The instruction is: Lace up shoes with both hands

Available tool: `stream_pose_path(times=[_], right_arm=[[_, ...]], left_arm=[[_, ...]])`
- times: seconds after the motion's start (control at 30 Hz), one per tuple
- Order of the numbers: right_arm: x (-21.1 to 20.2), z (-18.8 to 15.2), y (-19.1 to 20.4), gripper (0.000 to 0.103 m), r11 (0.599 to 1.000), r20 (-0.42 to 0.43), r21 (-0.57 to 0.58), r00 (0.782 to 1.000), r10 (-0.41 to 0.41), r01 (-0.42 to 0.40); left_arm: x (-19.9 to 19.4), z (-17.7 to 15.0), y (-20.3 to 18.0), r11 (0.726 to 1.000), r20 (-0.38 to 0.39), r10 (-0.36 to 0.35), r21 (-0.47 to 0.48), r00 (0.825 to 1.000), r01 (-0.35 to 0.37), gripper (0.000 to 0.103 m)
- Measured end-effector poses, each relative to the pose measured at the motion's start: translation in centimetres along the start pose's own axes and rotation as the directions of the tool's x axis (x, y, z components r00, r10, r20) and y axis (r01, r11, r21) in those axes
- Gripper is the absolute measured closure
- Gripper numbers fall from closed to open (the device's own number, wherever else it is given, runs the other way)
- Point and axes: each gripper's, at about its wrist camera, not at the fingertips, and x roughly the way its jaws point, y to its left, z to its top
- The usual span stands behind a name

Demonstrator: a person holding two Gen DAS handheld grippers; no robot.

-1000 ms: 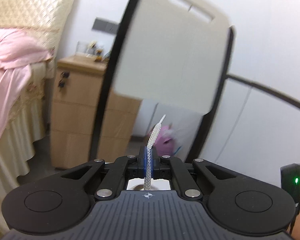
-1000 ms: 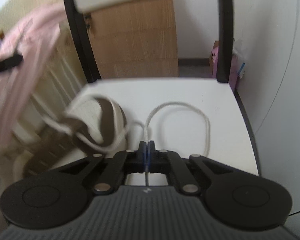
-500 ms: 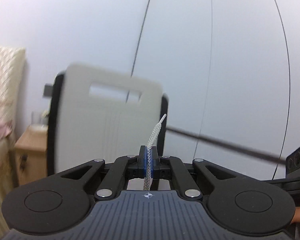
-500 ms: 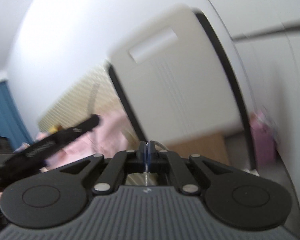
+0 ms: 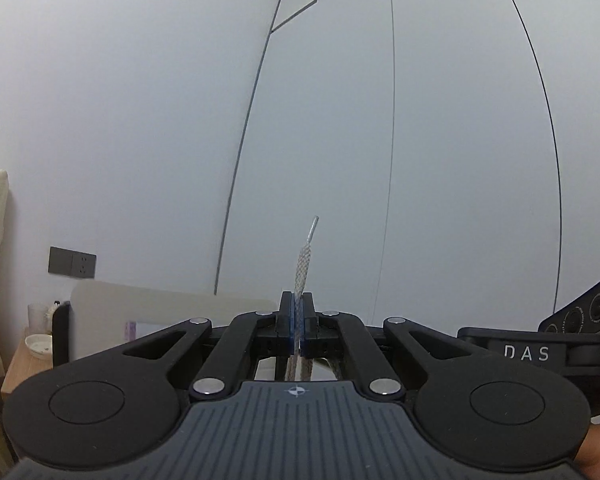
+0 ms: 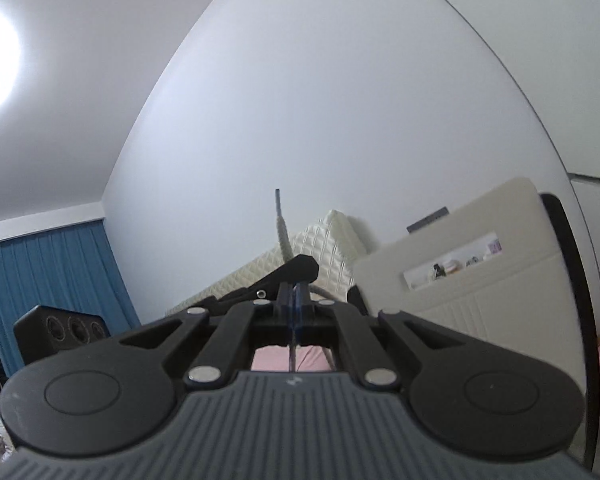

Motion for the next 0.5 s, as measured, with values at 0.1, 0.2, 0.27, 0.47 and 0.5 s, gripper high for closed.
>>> stream_pose_path(times=[0.1,0.2,0.27,0.47,0.5], right_arm=[[0.2,1.2,-0.3,0.101,0.998,0.026,0.052,0.999,0.035,-0.036],[0.1,2.3,-0.6,0.101,0.991,0.057,0.112,0.996,0.070,-0.076],[0.0,3.0,-0.3,0.101,0.987,0.072,0.130,0.993,0.090,-0.099],[0.4,5.3,1.3,0.101,0.981,0.084,0.122,0.986,0.142,-0.152],[0.4,5.7,1.6,0.101,0.981,0.085,0.116,0.985,0.148,-0.158]], left_arm=[[0.6,0.4,0.3,1.000,0.002,0.017,-0.005,1.000,-0.017,0.101],[0.6,0.7,0.5,1.000,0.005,0.031,-0.007,1.000,-0.031,0.101],[0.5,0.8,0.6,0.999,0.007,0.039,-0.005,0.999,-0.039,0.101],[-0.1,1.2,0.4,0.998,-0.001,0.061,0.015,0.998,-0.061,0.101],[-0.2,1.3,0.4,0.998,-0.004,0.064,0.017,0.998,-0.064,0.101]])
